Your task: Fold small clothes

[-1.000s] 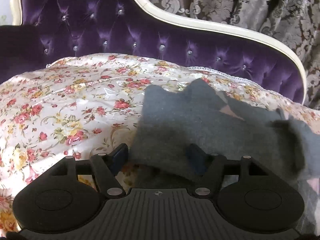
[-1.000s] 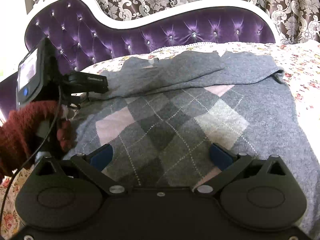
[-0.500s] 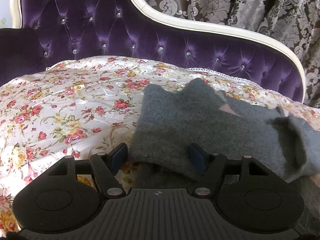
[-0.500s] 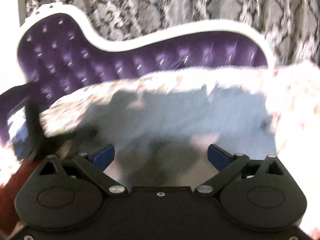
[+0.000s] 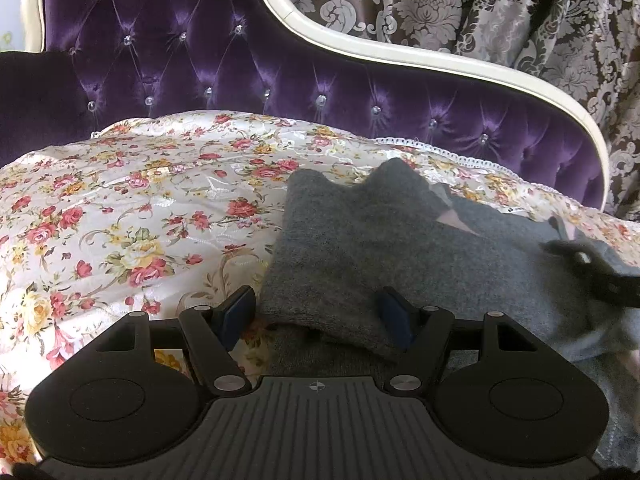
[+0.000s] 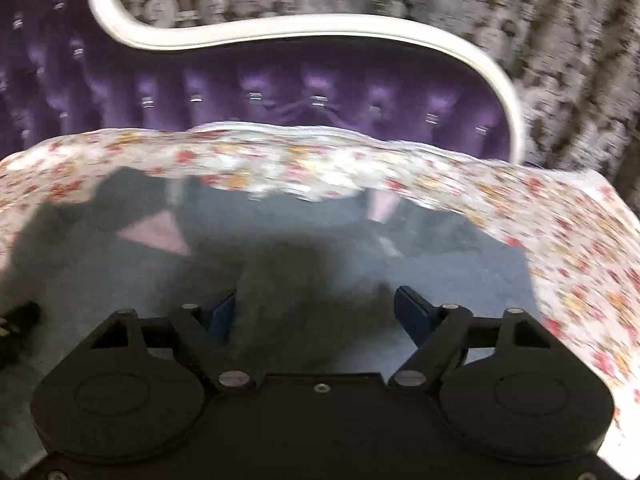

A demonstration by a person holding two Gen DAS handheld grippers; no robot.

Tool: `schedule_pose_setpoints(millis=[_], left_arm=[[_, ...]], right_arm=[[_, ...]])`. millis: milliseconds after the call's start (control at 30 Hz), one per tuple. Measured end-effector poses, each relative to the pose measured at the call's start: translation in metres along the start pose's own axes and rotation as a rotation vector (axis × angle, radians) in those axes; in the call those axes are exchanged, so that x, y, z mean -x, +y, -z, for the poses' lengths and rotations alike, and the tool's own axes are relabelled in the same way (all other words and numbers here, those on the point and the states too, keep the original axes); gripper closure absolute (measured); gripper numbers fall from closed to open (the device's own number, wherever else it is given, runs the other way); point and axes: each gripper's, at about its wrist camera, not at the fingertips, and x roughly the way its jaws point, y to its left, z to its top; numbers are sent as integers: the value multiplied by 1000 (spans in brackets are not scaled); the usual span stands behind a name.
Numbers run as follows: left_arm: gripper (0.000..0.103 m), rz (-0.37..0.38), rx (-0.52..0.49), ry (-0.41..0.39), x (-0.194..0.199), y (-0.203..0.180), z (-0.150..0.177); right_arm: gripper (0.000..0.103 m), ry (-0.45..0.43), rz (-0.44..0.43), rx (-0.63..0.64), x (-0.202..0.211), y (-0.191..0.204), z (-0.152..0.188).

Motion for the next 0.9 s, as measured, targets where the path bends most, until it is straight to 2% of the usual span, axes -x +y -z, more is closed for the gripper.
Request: schedule_pose_setpoints(millis=[133, 267, 433, 567, 667, 767, 800, 867, 900], left_arm=[[35, 3, 4, -1, 0, 1, 0], [35, 5, 7, -3, 1, 1, 0], [35, 4, 8, -3, 1, 0, 0], [35, 5, 10, -3, 1, 0, 0], [35, 4, 8, -3, 1, 0, 0], [35, 5, 9, -3, 2, 0, 0], [35, 5, 8, -4, 2, 0, 0], [35, 3, 6, -3, 1, 0, 0], [35, 1, 4, -3, 1, -1, 0]], right_arm=[[21, 26, 16, -144, 13, -60, 27], [20, -10, -12, -214, 30, -96, 42], [20, -90, -83, -191, 40, -98, 39], [20, -89, -94, -182, 22, -98, 28], [23, -94, -171, -188, 11, -107, 22], [25, -47, -185, -165, -7, -110, 14], [26, -35, -181, -151, -13, -109, 12], [35, -17, -202, -132, -21, -108, 11], [48, 2, -235, -129, -25, -108, 11]])
